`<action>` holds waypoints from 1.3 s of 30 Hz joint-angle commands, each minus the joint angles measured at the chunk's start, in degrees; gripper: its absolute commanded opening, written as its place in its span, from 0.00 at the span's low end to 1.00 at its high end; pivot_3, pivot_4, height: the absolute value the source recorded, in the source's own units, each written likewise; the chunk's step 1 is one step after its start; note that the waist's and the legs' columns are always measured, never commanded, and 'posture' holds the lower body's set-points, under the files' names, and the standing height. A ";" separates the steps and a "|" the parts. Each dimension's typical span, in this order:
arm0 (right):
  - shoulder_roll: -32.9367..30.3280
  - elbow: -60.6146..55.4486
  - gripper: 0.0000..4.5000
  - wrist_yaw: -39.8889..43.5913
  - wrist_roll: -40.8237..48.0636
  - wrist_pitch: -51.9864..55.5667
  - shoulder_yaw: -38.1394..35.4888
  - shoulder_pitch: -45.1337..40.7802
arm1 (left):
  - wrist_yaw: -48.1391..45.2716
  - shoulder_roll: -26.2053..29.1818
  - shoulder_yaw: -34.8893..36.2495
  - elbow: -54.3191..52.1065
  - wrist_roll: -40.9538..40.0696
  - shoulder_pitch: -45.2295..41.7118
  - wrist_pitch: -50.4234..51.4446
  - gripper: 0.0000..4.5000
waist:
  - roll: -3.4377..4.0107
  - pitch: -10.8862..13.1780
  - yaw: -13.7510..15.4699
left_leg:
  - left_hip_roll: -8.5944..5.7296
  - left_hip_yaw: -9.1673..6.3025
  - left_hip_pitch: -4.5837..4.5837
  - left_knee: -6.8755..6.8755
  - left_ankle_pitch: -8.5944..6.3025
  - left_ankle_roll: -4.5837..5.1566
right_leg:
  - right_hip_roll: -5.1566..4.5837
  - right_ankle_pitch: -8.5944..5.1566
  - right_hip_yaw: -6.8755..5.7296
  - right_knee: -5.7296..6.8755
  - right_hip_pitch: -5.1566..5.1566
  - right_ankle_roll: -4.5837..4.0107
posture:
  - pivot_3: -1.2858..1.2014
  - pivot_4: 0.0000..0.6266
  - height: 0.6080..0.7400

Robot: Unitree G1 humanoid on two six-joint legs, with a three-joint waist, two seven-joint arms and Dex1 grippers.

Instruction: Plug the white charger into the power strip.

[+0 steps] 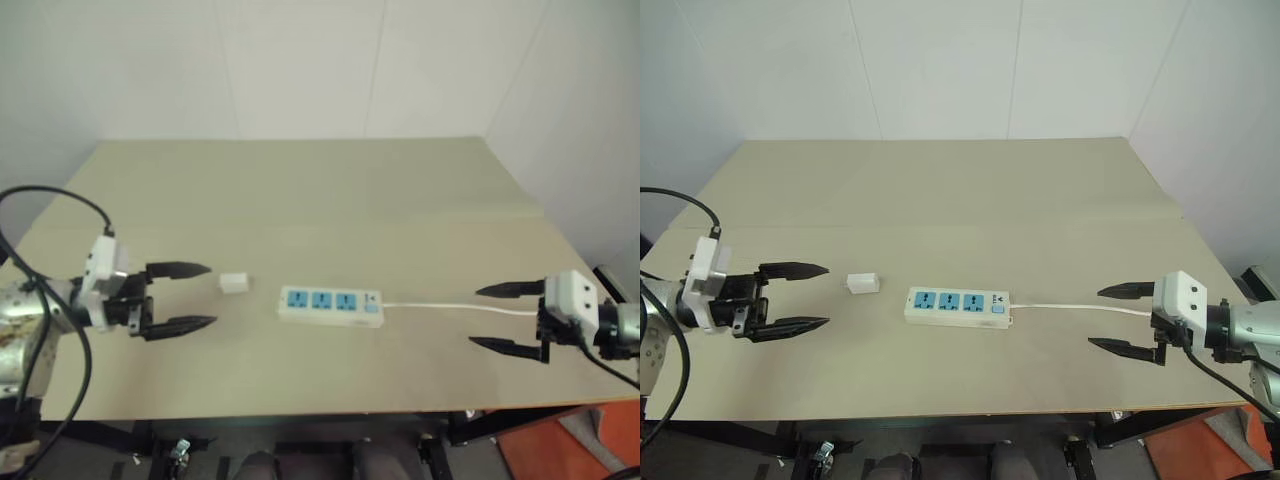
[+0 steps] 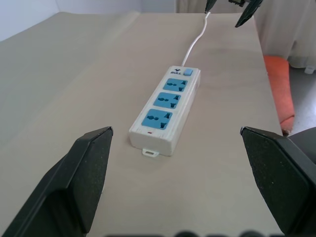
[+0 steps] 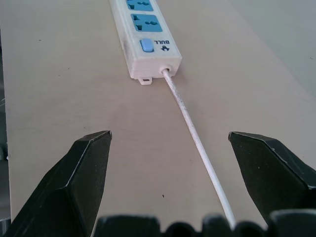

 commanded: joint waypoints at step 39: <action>17.74 20.19 0.99 1.35 -4.53 -1.39 13.75 -25.09 | -0.34 -5.56 -7.78 4.08 5.51 -10.86 -7.17 1.00 | 0.04 0.04 -0.12 | 0.01 0.00 -0.01 0.00 0.00 0.00 | 0.04 0.05 0.01 0.01 -0.02 -0.03 | 0.52 0.24 1.00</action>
